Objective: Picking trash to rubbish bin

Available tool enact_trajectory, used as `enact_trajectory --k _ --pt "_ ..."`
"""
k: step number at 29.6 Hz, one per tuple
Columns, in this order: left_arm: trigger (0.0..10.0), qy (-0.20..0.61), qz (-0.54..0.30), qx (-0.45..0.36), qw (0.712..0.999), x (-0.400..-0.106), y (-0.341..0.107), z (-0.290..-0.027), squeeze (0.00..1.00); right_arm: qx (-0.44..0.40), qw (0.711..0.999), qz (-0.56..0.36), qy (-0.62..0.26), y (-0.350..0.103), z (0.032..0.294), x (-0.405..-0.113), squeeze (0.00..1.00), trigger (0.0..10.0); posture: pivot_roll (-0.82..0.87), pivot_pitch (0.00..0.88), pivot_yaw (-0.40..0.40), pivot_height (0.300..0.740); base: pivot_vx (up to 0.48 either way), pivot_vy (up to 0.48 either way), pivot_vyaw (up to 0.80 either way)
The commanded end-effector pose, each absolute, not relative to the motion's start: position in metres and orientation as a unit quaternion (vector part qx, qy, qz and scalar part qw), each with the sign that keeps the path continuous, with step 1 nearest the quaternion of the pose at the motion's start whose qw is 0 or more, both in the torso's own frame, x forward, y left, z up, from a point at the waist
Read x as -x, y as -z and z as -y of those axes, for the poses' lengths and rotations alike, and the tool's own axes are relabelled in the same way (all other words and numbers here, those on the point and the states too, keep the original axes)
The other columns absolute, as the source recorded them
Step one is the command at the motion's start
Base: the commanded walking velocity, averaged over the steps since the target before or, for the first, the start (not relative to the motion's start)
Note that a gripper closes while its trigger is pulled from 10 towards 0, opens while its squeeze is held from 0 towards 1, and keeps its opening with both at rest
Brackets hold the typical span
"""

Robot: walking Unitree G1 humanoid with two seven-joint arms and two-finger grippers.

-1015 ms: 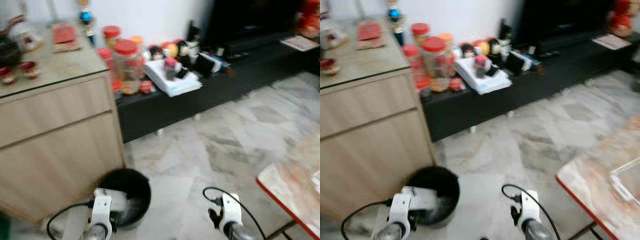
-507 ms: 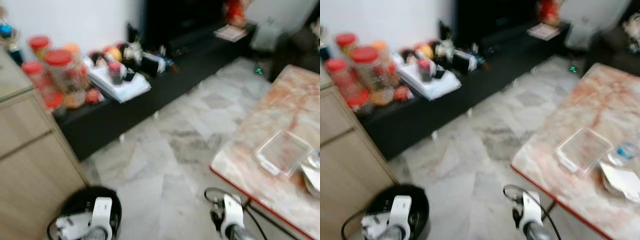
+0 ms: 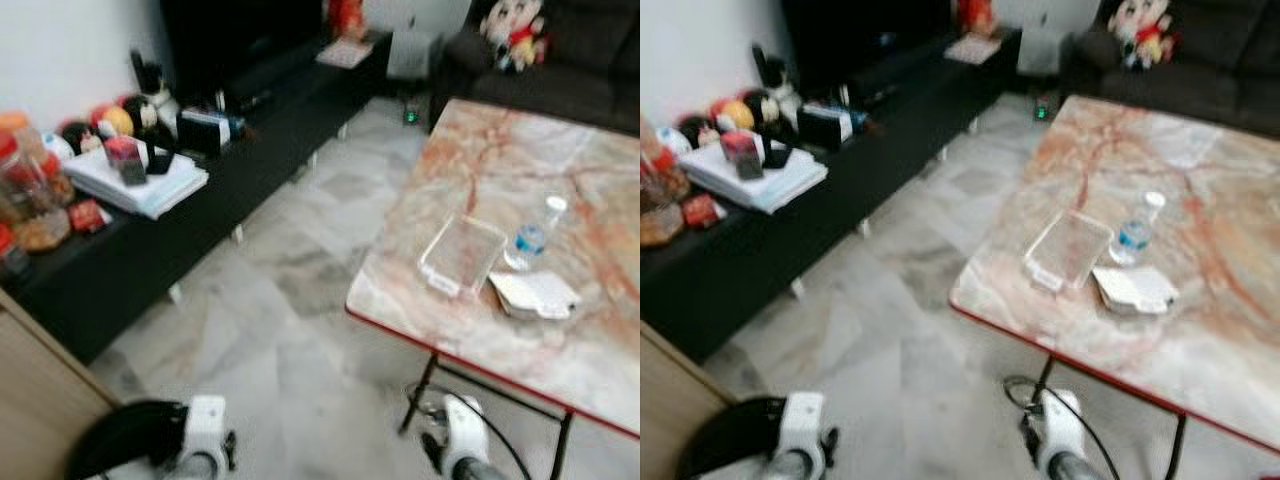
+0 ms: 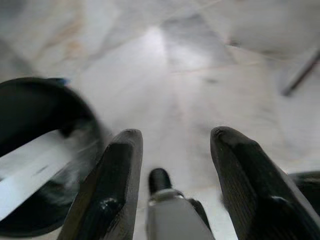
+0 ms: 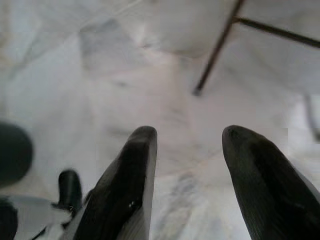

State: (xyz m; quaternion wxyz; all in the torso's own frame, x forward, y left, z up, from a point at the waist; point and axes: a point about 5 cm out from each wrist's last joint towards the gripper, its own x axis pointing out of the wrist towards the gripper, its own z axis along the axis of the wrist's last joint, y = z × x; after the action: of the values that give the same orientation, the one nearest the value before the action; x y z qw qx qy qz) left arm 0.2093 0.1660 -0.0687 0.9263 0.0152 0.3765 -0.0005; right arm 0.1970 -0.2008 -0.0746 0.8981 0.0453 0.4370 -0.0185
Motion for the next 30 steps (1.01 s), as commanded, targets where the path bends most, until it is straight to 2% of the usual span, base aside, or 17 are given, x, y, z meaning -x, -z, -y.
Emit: enact_trajectory --k 1,30 --pt "10.0 -0.003 -0.384 -0.024 0.923 -0.2053 0.0708 -0.1718 0.0 -0.048 0.898 -0.436 0.014 0.0745 0.1957 -0.1988 0.0 10.0 0.0 0.069 -0.074 0.74 0.0 0.0 -0.63" --pt "10.0 -0.004 -0.383 -0.022 0.924 -0.206 0.0706 -0.1695 0.0 -0.048 0.897 -0.439 0.015 0.0748 0.197 -0.198 0.0 10.0 0.0 0.076 -0.083 0.74 0.0 0.0 -0.66"
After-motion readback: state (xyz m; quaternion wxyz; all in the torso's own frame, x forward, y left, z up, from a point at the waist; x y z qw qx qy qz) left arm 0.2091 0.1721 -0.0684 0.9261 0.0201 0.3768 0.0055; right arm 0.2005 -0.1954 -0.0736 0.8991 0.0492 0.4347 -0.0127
